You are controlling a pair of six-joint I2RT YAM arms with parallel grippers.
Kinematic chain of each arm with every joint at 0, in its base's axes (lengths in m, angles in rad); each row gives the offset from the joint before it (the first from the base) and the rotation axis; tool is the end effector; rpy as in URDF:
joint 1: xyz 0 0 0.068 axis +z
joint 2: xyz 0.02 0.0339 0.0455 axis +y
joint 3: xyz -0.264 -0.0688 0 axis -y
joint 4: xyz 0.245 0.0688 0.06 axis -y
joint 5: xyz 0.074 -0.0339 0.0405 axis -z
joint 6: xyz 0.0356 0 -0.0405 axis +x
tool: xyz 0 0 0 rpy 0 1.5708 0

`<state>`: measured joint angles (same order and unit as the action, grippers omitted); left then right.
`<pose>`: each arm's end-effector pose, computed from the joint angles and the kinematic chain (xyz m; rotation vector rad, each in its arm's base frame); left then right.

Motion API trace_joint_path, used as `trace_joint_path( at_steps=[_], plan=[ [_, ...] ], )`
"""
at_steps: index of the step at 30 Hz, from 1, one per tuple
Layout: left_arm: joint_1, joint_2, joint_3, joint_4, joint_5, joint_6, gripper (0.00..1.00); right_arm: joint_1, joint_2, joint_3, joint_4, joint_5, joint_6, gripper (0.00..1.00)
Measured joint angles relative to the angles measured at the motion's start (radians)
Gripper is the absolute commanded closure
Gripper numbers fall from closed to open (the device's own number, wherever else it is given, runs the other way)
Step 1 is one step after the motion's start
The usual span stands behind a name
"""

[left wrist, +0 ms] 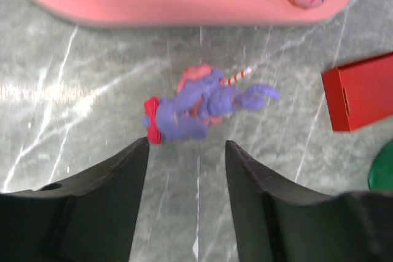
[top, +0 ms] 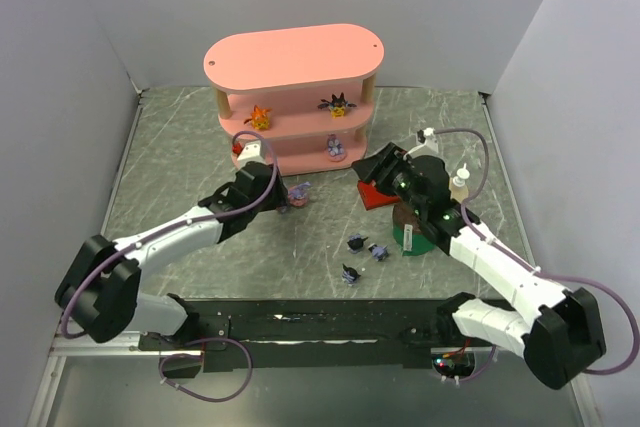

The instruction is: Place and organize the plastic toys onto the shelf

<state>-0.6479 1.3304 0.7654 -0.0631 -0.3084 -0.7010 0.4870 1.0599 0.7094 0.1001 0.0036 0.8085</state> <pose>0.2326 -0.1625 0.2260 -0.2316 2.1853 -0.4313 0.2191 0.1159 0.2889 0.3097 1.8935 0.8961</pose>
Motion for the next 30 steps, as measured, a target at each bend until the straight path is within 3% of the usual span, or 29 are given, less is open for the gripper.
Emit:
trace_joint_path(
  at_steps=[6, 14, 17, 22, 30],
  plan=[
    [-0.009, 0.096, 0.071, 0.006, -0.042, 0.027, 0.59, 0.000, -0.073, -0.028, -0.034, -0.003, -0.038, 0.31],
    [-0.029, 0.148, 0.088, -0.014, -0.071, 0.035, 0.62, 0.000, -0.108, -0.068, -0.067, 0.003, -0.050, 0.31],
    [-0.037, 0.156, 0.088, -0.020, -0.082, 0.036, 0.71, 0.000, -0.108, -0.076, -0.071, 0.003, -0.049, 0.31],
    [-0.045, 0.161, 0.096, -0.035, -0.122, 0.056, 0.98, 0.000, -0.108, -0.076, -0.071, 0.008, -0.049, 0.31],
    [-0.045, 0.170, 0.112, -0.024, -0.226, 0.211, 0.99, 0.000, -0.108, -0.081, -0.084, 0.015, -0.057, 0.30]
  ],
)
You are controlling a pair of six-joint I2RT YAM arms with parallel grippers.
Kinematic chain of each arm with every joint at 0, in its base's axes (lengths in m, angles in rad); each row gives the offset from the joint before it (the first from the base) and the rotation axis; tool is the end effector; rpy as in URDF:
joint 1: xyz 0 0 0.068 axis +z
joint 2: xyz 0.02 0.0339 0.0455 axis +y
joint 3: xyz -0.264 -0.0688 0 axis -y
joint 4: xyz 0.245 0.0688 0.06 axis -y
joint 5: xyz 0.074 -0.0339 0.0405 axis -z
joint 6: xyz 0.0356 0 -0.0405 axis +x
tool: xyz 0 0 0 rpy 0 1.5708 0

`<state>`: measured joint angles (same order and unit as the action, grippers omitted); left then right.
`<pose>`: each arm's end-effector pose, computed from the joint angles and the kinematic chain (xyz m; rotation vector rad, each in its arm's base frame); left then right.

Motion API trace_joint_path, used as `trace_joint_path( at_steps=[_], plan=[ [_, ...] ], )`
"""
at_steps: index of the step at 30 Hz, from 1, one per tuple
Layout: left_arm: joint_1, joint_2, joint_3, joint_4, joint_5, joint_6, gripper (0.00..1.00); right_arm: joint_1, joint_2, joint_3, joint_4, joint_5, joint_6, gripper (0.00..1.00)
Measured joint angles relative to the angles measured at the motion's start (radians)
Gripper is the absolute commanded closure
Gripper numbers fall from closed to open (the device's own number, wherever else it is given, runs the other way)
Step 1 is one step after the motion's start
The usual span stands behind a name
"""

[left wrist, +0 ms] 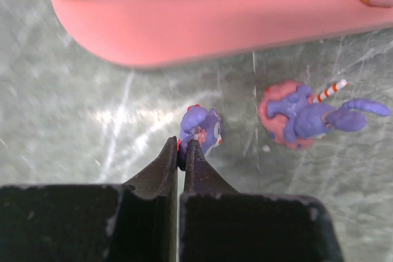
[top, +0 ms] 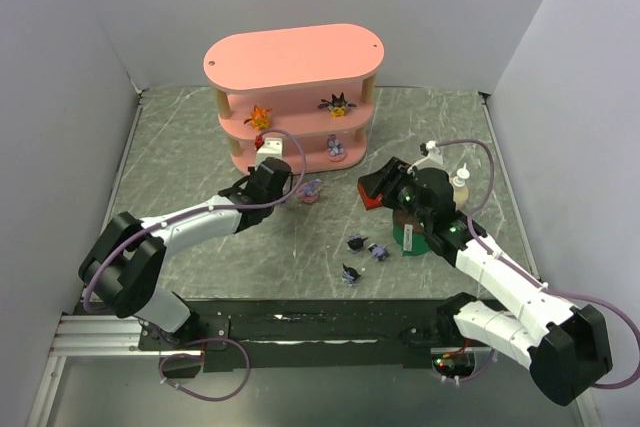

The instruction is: Place and organize the plastic toys onto the shelf

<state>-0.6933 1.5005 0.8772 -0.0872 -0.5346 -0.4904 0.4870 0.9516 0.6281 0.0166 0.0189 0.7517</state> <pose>0.2537 -0.1872 0.2143 -0.0510 2.1667 -0.0617 0.1971 0.1036 0.2744 0.2726 1.9448 0.8195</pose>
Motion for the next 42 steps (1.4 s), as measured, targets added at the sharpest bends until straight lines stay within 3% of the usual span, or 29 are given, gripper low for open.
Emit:
trace_joint_path(
  at_steps=[10, 21, 30, 42],
  plan=[
    [0.013, -0.019, -0.022, 0.237, 0.002, 0.463, 0.99, 0.000, -0.023, 0.000, -0.071, 0.003, -0.034, 0.30],
    [0.225, -0.098, -0.102, 0.365, 0.402, 0.804, 0.99, 0.000, -0.097, -0.001, -0.110, 0.031, -0.036, 0.30],
    [0.342, -0.083, -0.077, 0.351, 0.670, 0.933, 0.99, 0.000, -0.099, -0.008, -0.123, 0.042, -0.032, 0.30],
    [0.370, -0.021, -0.070, 0.343, 0.783, 1.058, 0.99, 0.000, -0.119, -0.016, -0.152, 0.067, -0.032, 0.30]
  ],
)
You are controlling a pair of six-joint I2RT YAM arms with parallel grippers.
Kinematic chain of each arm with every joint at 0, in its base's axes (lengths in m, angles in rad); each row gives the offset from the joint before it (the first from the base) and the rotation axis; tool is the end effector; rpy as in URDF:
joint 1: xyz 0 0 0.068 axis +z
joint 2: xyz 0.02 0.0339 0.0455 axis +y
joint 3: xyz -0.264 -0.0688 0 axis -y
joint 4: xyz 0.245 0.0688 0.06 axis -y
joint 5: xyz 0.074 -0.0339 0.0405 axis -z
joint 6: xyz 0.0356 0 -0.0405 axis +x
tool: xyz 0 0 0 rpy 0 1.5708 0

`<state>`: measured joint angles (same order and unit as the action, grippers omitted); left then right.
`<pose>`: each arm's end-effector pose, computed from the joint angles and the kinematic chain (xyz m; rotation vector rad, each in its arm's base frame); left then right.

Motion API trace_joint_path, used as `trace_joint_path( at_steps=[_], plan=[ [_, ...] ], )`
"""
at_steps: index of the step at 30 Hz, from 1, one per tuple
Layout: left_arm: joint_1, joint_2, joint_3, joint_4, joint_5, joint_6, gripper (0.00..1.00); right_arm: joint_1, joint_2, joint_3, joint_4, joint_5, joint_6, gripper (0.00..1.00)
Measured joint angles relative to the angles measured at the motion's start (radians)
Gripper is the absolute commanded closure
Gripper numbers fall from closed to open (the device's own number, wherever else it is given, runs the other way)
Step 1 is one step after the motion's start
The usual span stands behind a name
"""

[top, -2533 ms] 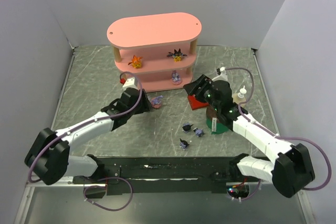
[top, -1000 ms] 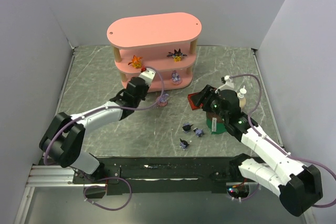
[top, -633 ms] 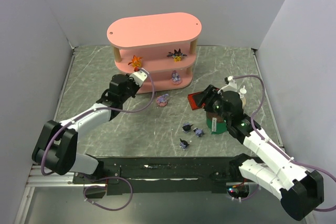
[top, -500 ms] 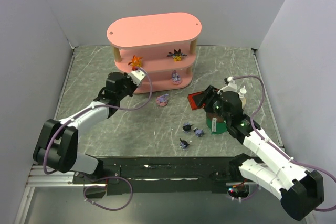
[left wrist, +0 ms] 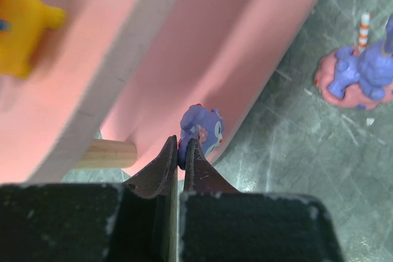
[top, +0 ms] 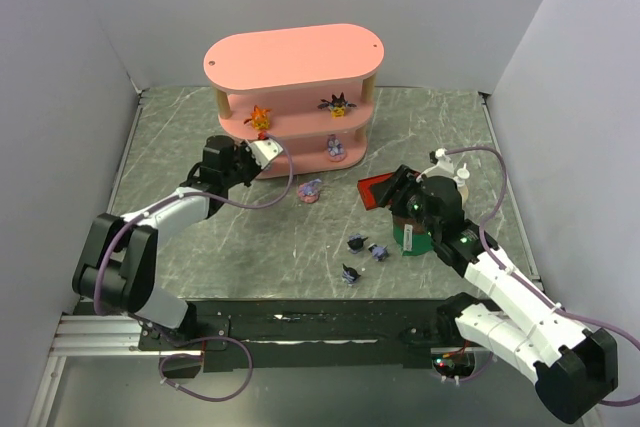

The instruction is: Place and organize the plastic toys onto the shelf

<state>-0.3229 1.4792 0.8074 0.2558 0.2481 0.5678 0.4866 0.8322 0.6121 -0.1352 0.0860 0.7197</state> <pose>0.3047 -0.1112 0.2270 0.9920 1.7070 -0.0869 0.1756 0.0895 0.2757 0.2909 1.9719 0.7155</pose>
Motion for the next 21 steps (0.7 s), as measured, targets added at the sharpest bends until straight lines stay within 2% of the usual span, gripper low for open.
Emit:
trace_joint_path(
  at_steps=[10, 21],
  plan=[
    [0.008, 0.046, -0.001, 0.014, -0.007, 0.039, 0.99, 0.000, 0.009, -0.006, 0.001, 0.000, 0.000, 0.30],
    [0.039, 0.075, -0.001, 0.071, -0.020, 0.061, 0.90, 0.000, 0.028, -0.013, 0.004, 0.000, 0.000, 0.30]
  ],
)
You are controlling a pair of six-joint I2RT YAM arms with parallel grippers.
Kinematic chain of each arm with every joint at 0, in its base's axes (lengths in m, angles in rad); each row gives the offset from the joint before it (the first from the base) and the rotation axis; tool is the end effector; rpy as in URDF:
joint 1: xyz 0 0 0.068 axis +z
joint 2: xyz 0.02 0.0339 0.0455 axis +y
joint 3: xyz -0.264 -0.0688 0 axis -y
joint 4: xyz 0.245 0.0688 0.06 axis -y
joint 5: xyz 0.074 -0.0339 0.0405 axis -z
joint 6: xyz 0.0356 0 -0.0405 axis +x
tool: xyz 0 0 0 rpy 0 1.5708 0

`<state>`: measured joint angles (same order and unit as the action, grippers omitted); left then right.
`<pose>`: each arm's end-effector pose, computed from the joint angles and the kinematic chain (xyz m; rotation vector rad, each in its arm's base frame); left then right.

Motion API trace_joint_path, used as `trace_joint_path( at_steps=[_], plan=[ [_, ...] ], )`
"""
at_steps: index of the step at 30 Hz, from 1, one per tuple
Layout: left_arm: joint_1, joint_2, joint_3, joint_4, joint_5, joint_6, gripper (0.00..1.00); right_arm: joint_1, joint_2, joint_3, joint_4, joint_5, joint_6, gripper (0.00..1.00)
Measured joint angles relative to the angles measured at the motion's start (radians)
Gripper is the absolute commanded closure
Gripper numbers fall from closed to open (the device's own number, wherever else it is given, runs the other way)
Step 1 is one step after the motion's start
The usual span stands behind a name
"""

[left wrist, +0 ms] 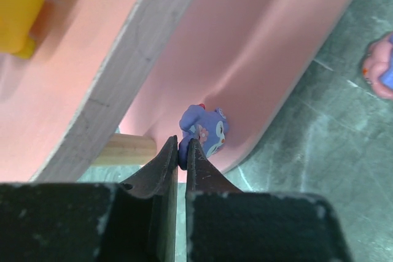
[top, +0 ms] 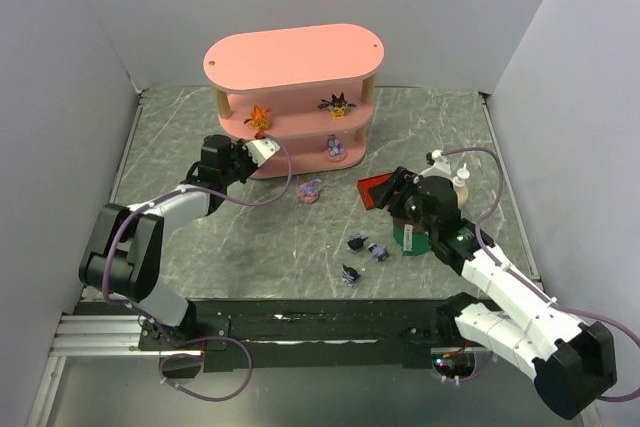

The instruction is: Place and organize the plastic toys onto the shelf

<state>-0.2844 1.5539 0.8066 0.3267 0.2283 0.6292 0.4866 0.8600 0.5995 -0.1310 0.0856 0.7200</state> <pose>0.3195 -0.1018 0.2106 1.0025 1.7072 -0.0035 0.1792 0.0914 0.2667 0.2938 2.0074 0.6983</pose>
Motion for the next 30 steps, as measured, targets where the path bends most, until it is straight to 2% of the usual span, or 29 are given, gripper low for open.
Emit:
trace_joint_path(
  at_steps=[8, 17, 23, 30],
  plan=[
    [0.009, 0.008, 0.000, 0.017, 0.003, 0.007, 0.83, 0.000, 0.014, 0.000, 0.006, 0.000, 0.000, 0.30],
    [0.013, 0.009, 0.000, 0.017, 0.012, 0.014, 0.80, 0.000, 0.022, 0.000, 0.012, -0.001, 0.001, 0.30],
    [0.016, 0.008, 0.000, 0.013, 0.032, 0.018, 0.91, 0.000, 0.029, -0.004, 0.019, -0.002, 0.004, 0.30],
    [0.016, -0.004, 0.001, -0.017, 0.060, 0.042, 0.96, 0.000, 0.031, -0.008, 0.023, -0.003, 0.005, 0.30]
  ],
)
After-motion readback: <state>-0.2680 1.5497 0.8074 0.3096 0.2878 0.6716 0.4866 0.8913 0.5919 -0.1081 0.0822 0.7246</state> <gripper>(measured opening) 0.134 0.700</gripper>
